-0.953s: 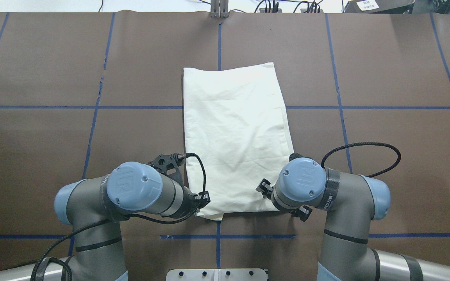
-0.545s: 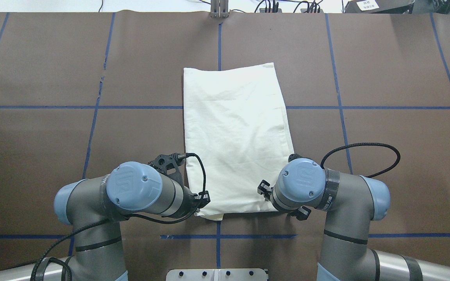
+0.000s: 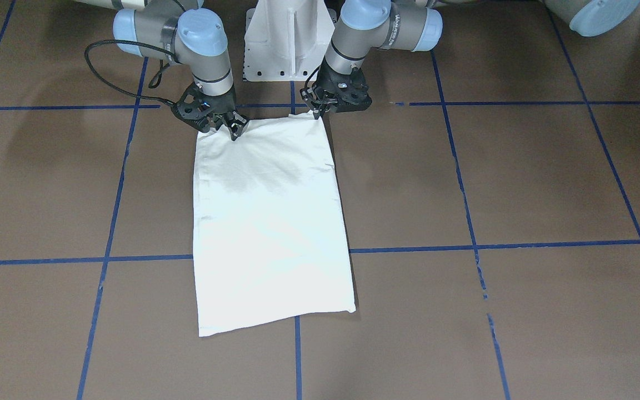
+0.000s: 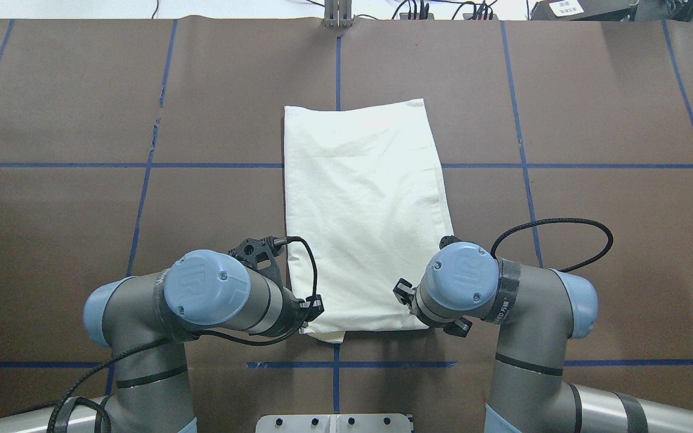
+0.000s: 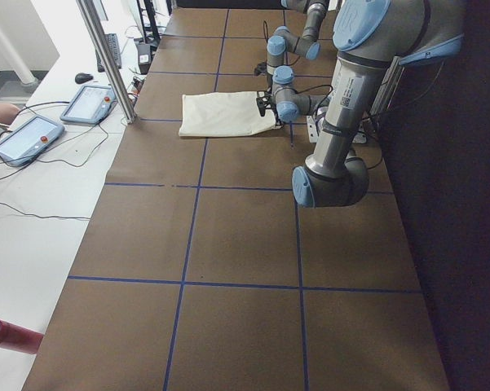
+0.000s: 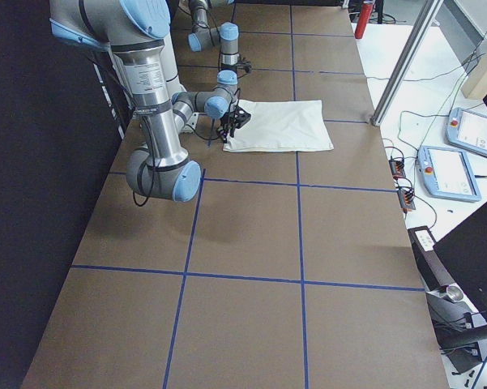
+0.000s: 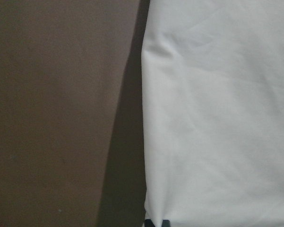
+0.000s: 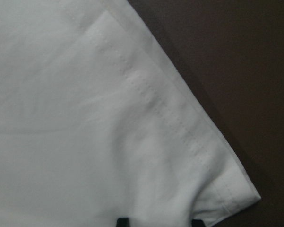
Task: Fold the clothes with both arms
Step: 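Grasp the near edge with both grippers and lift it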
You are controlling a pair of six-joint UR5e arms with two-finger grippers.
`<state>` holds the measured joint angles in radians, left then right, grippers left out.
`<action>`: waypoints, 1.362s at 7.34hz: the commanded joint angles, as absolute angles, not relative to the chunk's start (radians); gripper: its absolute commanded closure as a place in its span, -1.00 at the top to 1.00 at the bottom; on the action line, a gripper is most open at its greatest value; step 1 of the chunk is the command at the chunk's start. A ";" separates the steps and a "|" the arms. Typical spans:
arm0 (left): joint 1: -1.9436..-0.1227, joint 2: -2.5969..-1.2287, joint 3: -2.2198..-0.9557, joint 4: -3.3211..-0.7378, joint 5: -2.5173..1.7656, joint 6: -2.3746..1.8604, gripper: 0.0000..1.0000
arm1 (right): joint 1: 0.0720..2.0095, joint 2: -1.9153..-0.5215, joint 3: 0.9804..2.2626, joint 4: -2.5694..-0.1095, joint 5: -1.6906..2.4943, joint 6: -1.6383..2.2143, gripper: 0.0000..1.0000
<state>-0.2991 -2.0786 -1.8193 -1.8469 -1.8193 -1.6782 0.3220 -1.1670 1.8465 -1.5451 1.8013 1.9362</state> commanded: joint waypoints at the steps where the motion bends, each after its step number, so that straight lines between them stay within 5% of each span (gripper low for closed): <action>1: -0.299 -2.079 -1.818 -1.847 -1.819 -1.678 -1.00 | 0.324 -1.164 1.850 -1.543 1.799 1.936 -1.00; 5: -0.301 -2.074 -1.844 -1.847 -1.819 -1.680 -1.00 | 0.342 -1.166 1.917 -1.540 1.801 1.936 -1.00; 10: -0.197 -1.985 -2.098 -1.703 -1.815 -1.686 -1.00 | 0.258 -1.282 2.025 -1.363 1.805 1.933 -1.00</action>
<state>-0.2245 -2.0116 -2.0384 -1.7283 -1.8156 -1.6828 0.2818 -1.2359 1.9900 -1.4229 1.8055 1.9327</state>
